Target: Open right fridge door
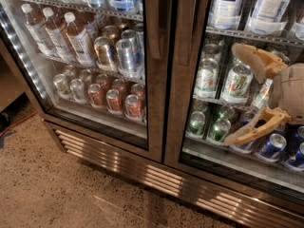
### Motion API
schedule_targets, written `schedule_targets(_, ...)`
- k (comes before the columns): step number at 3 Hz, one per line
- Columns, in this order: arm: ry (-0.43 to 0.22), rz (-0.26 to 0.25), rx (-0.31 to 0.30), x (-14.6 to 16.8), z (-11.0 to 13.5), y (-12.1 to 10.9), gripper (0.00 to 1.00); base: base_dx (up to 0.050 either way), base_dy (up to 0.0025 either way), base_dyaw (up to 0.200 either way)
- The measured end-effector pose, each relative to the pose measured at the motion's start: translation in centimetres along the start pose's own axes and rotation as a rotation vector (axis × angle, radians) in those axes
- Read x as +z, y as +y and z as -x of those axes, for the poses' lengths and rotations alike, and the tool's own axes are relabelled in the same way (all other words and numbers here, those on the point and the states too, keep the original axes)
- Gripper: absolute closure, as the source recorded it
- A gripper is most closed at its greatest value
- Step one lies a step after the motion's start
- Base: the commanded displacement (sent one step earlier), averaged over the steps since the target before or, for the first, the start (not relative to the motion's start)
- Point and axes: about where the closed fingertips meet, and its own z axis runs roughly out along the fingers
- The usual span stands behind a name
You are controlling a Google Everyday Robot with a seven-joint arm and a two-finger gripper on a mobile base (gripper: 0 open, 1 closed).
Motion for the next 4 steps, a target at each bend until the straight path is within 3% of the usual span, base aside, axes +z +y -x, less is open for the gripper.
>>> schedule_targets(2, 0.011, 0.088, -0.058, 5.1, 2.6, 1.5, 0.0, 0.0, 0.0, 0.0)
schedule_targets(4, -0.017, 0.068, -0.054, 5.1, 2.8, 1.5, 0.0, 0.0, 0.0, 0.0)
